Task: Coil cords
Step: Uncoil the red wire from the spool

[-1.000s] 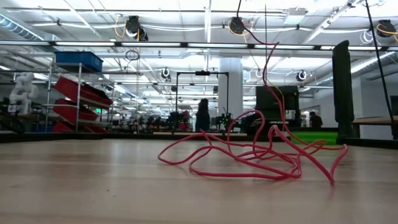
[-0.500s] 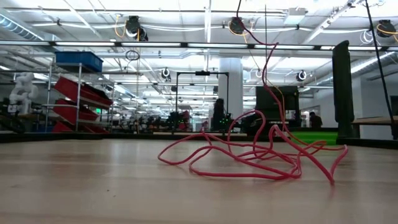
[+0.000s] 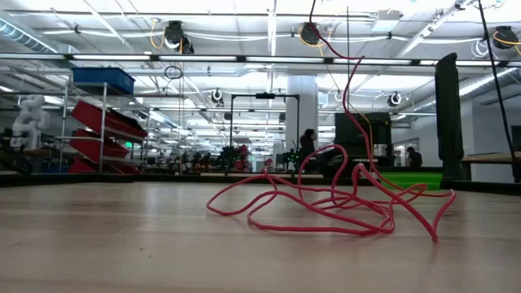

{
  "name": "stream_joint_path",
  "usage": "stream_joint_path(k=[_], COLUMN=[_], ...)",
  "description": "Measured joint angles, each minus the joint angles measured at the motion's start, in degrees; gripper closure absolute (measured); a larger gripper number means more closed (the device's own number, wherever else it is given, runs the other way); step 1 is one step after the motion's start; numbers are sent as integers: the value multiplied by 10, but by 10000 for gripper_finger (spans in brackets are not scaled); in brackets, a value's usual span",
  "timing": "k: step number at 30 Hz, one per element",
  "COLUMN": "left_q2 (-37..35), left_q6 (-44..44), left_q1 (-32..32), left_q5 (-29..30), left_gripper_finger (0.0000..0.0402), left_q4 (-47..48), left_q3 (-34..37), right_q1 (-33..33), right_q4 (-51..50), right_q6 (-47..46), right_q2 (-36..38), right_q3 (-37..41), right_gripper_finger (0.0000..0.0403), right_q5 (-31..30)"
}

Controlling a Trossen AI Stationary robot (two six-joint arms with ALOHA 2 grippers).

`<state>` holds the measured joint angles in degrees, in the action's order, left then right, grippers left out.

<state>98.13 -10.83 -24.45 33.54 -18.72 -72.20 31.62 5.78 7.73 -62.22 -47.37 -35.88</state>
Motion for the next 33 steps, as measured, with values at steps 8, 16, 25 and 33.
stream_joint_path(k=[8,16,25,33], left_q2=[0,0,0,0], left_q6=[0,0,0,-2], left_q1=[0,0,0,0], left_q5=[-19,-19,-20,-20], left_gripper_finger=[363,393,393,394], left_q4=[-1,-1,-2,0], left_q3=[0,1,1,1], right_q1=[0,0,0,0], right_q4=[0,0,0,-7], right_q6=[0,3,5,5], right_q2=[0,0,0,0], right_q3=[0,0,0,0], right_gripper_finger=[403,403,375,337], right_q5=[2,5,30,29])
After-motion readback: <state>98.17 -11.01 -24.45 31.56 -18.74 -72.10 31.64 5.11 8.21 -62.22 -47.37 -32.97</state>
